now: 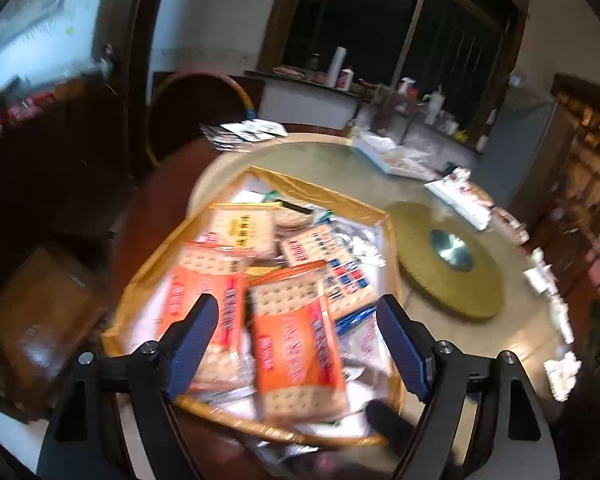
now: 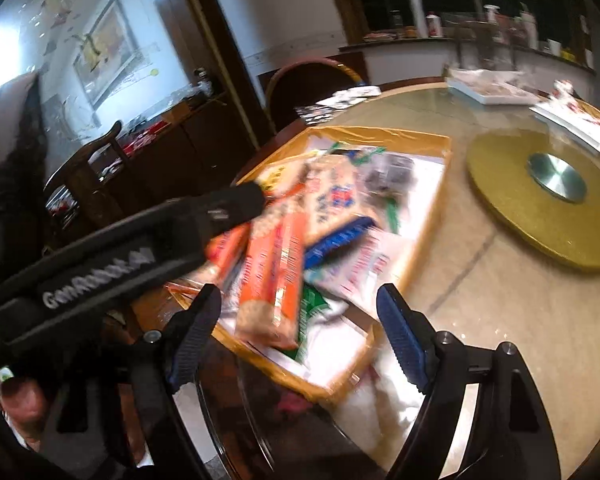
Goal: Organize snacks
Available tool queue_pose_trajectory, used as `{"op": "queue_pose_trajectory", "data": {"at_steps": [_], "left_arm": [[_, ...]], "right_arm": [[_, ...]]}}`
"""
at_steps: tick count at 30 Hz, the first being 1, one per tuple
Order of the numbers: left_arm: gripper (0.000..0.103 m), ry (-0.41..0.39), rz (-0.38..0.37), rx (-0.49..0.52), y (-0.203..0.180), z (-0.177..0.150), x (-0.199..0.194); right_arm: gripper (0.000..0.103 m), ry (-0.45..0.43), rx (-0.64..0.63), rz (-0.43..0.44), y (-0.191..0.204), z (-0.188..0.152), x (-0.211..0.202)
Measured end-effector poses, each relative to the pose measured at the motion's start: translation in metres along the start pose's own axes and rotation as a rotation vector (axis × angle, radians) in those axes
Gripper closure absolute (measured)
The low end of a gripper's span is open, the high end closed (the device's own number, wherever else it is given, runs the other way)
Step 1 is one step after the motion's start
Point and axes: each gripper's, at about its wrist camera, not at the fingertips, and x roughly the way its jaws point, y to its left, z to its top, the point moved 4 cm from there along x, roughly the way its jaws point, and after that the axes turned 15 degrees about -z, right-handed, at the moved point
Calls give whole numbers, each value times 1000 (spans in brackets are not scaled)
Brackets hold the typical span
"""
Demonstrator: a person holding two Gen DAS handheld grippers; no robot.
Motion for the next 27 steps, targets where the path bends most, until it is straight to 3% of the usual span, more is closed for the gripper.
{"op": "queue_pose_trajectory", "data": {"at_steps": [6, 13, 19, 21, 27], "left_arm": [[21, -68, 144, 88, -14, -13, -35], [19, -48, 202, 121, -28, -22, -51], [19, -4, 361, 162, -25, -31, -44], [19, 10, 368, 126, -22, -33, -47], [19, 66, 281, 111, -24, -35, -46]], "right_arm": [[22, -24, 58, -7, -20, -4, -27], [22, -54, 62, -65, -30, -17, -52], [22, -54, 68, -94, -41, -25, -57], [22, -49, 64, -99, -42, -28, -57], [22, -50, 54, -156, -45, -27, -58]]}}
